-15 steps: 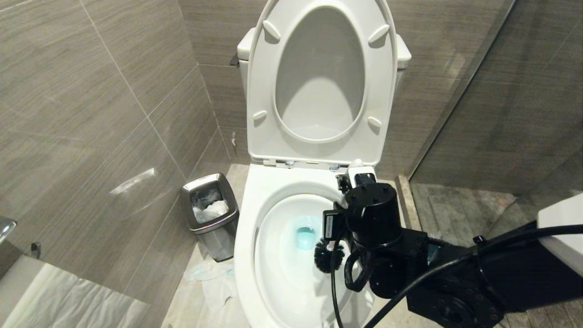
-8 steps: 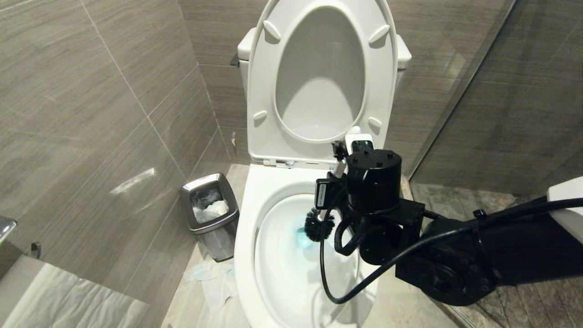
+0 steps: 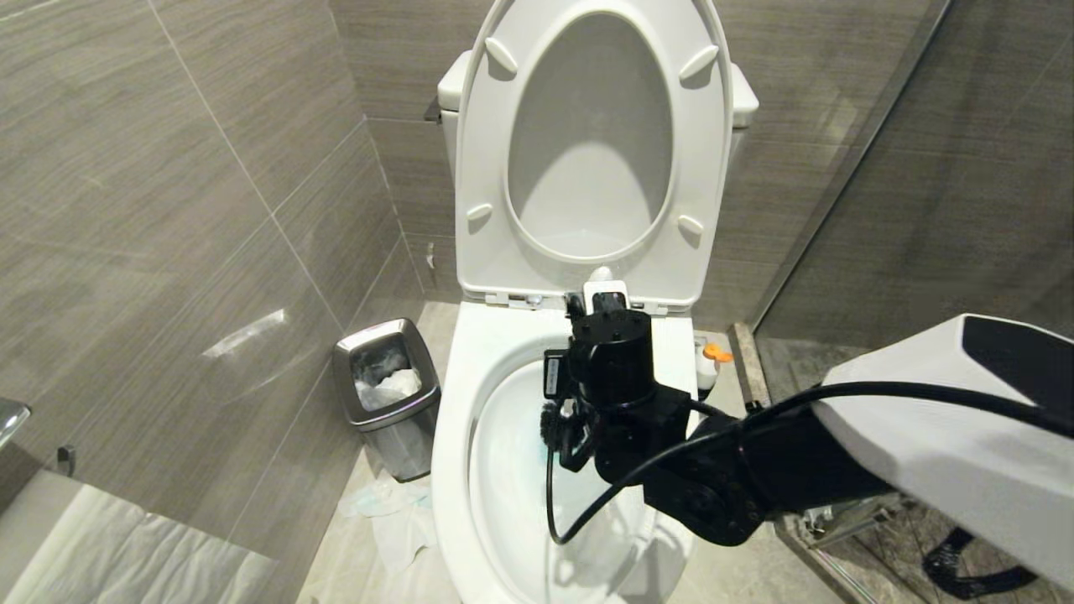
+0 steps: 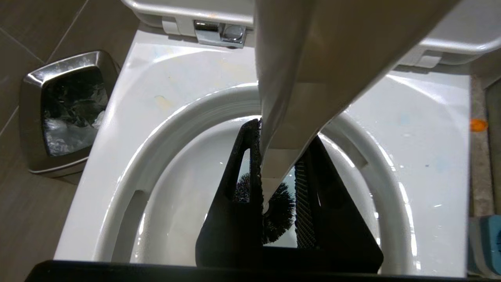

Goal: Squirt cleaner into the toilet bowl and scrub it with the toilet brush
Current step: Scrub the toilet bowl

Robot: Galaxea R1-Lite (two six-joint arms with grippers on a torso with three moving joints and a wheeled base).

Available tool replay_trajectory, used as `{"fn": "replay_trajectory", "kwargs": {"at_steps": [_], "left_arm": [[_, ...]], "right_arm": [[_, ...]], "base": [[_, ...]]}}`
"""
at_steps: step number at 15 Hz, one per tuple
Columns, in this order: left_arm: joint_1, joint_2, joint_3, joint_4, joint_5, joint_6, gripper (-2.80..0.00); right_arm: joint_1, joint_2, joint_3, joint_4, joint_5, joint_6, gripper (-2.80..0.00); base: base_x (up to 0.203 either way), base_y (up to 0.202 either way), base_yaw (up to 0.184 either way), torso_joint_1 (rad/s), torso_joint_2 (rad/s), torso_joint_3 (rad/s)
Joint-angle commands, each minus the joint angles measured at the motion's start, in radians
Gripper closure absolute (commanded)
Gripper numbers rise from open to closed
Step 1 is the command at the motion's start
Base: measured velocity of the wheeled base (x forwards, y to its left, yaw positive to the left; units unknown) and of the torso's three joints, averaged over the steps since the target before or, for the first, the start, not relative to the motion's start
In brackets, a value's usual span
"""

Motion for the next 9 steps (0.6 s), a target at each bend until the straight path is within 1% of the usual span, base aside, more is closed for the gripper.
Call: {"fn": "replay_trajectory", "kwargs": {"at_steps": [1,4,7,9], "left_arm": [[0.0,0.0,0.0,0.0,0.0,0.0,0.0],[0.0,0.0,0.0,0.0,0.0,0.0,0.0],[-0.001,0.0,0.0,0.0,0.0,0.0,0.0],[0.0,0.0,0.0,0.0,0.0,0.0,0.0]], "right_arm": [[-0.001,0.111,-0.074,-0.008,-0.009,0.001,0.0],[-0.001,0.107,-0.076,-0.008,-0.02,-0.003,0.0],[-0.001,0.004,-0.047,-0.004,-0.026,-0.004,0.0],[0.0,-0.094,0.005,0.008,-0.024,-0.007,0.0]], "base": [[0.0,0.0,0.0,0.0,0.0,0.0],[0.0,0.0,0.0,0.0,0.0,0.0],[0.0,0.0,0.0,0.0,0.0,0.0],[0.0,0.0,0.0,0.0,0.0,0.0]]}}
